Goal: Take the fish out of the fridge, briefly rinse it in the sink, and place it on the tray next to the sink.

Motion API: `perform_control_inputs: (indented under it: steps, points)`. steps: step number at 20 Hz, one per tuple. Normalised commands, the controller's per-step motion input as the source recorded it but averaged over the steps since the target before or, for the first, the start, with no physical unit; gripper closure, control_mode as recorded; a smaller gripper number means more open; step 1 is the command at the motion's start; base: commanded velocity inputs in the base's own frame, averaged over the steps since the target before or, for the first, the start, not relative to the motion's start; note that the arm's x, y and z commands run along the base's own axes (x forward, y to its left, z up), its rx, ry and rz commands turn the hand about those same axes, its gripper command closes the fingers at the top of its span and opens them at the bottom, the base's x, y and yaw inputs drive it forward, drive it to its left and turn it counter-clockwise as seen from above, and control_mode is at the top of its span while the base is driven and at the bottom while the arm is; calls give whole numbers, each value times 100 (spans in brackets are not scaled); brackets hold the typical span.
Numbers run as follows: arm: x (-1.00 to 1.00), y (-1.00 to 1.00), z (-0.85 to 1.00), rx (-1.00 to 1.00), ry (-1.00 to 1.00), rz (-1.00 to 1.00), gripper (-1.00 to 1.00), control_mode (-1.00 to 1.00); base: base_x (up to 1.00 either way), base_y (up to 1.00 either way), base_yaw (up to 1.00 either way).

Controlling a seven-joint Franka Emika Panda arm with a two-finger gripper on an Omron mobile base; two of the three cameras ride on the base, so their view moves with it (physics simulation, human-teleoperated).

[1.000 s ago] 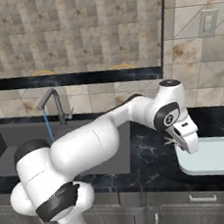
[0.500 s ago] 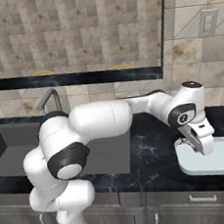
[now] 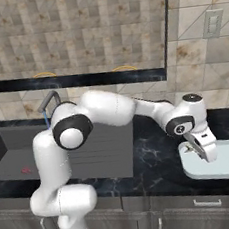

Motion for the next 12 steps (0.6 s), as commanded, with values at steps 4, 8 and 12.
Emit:
perform_control_inputs:
  steps: [4, 8, 12]
  points:
    - [55, -67, -42, -6, 0, 0, 100, -100, 0, 0, 0]
    - [69, -69, -23, -1, 0, 0, -100, -100, 0, 0, 0]
    - [59, -41, -2, 3, 5, 0, -100, -100, 0, 0, 0]
